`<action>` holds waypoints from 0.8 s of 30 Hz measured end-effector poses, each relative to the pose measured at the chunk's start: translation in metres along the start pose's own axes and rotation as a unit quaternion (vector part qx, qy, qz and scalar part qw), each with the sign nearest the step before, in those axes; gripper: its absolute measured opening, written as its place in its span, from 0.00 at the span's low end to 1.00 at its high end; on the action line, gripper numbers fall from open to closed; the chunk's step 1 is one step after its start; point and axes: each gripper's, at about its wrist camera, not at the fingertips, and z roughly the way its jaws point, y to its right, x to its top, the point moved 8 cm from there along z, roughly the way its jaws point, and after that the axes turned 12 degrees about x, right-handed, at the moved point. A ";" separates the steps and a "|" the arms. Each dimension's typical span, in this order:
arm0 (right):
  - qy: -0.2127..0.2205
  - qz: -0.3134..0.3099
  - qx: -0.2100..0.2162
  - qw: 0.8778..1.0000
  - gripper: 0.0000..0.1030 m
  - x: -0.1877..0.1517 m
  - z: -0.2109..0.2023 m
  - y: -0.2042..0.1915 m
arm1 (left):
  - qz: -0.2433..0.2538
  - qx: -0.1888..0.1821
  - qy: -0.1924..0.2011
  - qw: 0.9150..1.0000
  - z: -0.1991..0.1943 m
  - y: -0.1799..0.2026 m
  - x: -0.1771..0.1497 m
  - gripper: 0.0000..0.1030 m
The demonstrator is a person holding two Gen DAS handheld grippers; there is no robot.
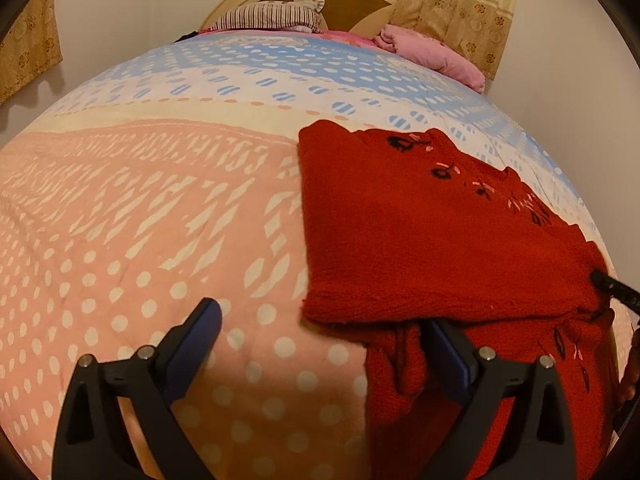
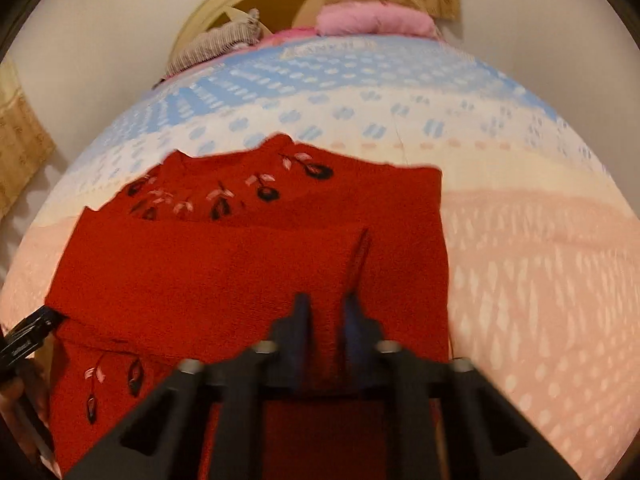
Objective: Fold small clothes
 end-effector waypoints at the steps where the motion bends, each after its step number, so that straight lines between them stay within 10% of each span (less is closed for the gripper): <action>1: 0.009 -0.010 -0.003 1.000 0.10 0.003 -0.006 -0.002 | 0.000 0.000 0.000 1.000 0.000 0.000 0.000 0.97; 8: 0.054 -0.044 -0.056 0.996 0.09 0.028 -0.039 0.008 | 0.000 0.010 0.000 1.000 0.002 -0.001 0.000 1.00; 16: -0.006 -0.009 -0.069 0.998 0.10 -0.002 -0.001 0.056 | 0.000 0.017 -0.001 1.000 0.002 -0.002 -0.001 1.00; 19: 0.004 0.012 -0.064 0.998 0.25 -0.003 -0.006 0.063 | -0.003 0.017 -0.001 1.000 0.002 -0.003 -0.001 1.00; 21: 0.017 0.026 -0.069 0.997 0.55 0.000 -0.017 0.067 | -0.012 0.017 0.001 1.000 0.002 -0.005 -0.001 1.00; 24: 0.052 0.021 -0.037 0.998 0.55 0.006 -0.036 0.048 | -0.043 0.010 0.005 0.999 -0.001 -0.015 0.000 1.00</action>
